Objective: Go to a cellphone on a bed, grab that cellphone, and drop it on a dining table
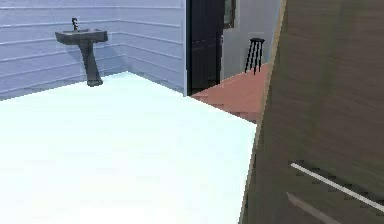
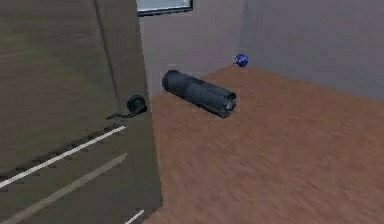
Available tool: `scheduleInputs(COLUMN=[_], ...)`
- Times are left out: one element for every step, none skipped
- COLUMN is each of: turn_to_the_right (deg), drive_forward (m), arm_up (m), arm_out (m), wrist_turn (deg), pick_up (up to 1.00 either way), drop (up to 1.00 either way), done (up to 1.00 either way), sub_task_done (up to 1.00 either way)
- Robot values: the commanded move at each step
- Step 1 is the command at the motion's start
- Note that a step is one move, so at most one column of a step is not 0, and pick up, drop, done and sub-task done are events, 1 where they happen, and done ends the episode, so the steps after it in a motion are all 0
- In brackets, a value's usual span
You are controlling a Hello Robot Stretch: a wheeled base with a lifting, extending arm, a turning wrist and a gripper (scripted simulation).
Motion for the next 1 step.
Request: scheduleInputs(turn_to_the_right=[0.0], drive_forward=[0.75], arm_up=[0.0], arm_out=[0.0], wrist_turn=[0.0], pick_up=[0.0], drop=[0.0], done=[0.0], sub_task_done=[0.0])
